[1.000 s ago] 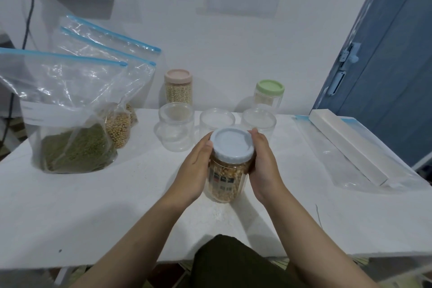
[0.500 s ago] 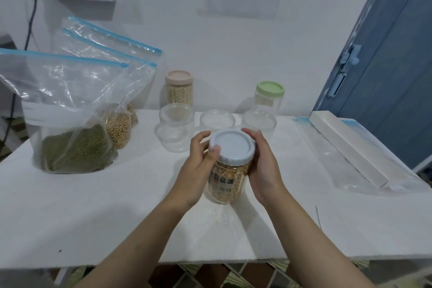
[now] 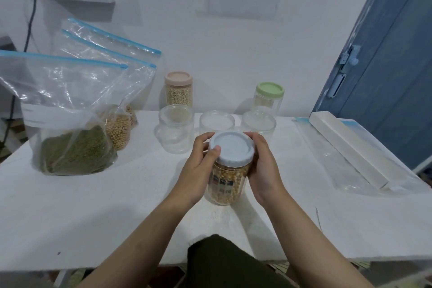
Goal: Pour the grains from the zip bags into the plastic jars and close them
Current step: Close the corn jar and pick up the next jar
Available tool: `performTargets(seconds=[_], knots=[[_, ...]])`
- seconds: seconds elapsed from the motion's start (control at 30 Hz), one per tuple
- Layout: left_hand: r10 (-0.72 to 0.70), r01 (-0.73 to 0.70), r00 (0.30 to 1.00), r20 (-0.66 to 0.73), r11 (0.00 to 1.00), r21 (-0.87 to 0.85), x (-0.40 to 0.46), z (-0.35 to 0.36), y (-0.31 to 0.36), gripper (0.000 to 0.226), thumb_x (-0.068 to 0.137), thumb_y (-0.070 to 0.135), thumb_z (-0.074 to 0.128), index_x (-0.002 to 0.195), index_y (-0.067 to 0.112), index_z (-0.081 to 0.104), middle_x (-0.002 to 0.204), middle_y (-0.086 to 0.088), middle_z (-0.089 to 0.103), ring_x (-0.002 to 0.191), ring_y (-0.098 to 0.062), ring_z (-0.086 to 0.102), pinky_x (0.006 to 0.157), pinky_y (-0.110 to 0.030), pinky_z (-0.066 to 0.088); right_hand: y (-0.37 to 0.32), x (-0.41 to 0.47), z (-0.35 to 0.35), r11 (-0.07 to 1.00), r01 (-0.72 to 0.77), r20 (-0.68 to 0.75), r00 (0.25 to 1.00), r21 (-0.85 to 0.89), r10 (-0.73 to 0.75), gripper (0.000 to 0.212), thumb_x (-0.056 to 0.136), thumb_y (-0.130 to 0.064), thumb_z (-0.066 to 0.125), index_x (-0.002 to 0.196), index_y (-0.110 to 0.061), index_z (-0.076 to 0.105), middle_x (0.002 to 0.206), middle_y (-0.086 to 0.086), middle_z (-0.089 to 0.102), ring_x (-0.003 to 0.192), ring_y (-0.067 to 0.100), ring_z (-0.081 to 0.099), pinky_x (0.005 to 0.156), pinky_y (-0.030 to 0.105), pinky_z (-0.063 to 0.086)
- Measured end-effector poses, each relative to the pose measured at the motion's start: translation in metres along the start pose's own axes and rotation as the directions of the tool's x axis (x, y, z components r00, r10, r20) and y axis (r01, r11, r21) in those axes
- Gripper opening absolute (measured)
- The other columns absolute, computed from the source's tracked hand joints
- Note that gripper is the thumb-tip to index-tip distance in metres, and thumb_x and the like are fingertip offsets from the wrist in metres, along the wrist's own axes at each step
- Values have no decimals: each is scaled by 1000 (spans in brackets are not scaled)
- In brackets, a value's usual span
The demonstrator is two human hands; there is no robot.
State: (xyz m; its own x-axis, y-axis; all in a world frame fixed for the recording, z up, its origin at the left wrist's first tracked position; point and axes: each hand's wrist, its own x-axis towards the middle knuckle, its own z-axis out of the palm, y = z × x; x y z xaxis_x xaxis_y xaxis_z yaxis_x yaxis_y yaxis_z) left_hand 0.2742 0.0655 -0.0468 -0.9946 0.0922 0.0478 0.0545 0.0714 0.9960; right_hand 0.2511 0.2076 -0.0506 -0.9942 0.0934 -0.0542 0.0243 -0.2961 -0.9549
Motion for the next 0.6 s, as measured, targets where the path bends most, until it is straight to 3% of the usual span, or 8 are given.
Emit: performTargets(seconds=[0.1,0.27,0.43,0.53,0.6], knots=[[1,-1,1000,3,1000,-5,2,-2,2,21,103,38,40,117,54,43,115,25,55,95,21,55,68,-1,43,1,0,0,1000,2,-4,1000,23,-2,19,101,-38,45,107,-21,52,106,5,62,100,18,61,84,37,46],[-2,2,1000,2,1000,-9,3,-3,1,25,104,39,38,126,50,43,116,22,55,103,10,55,69,-2,45,0,-1,2,1000,19,0,1000,0,-19,17,101,-32,47,106,-21,58,103,0,64,98,15,61,84,35,48],[-12,12,1000,0,1000,-17,6,-4,0,30,104,39,37,131,48,46,127,16,55,116,1,53,74,-5,46,-2,1,3,999,20,-1,1000,-45,-20,8,96,-28,49,100,-24,55,99,-1,62,94,16,59,73,30,45],[-9,9,1000,2,1000,9,7,-4,0,32,105,41,34,134,48,43,134,18,50,117,8,48,76,-6,44,-2,-3,4,993,56,13,998,-107,-54,24,81,-39,52,103,-29,53,102,-3,62,93,15,59,66,25,45],[-6,6,1000,-5,1000,13,8,-3,3,33,106,39,32,137,46,42,134,19,49,113,14,46,73,-1,44,2,-7,5,987,82,34,996,-136,-78,35,79,-40,53,113,-35,55,115,-3,63,103,16,62,73,28,49]])
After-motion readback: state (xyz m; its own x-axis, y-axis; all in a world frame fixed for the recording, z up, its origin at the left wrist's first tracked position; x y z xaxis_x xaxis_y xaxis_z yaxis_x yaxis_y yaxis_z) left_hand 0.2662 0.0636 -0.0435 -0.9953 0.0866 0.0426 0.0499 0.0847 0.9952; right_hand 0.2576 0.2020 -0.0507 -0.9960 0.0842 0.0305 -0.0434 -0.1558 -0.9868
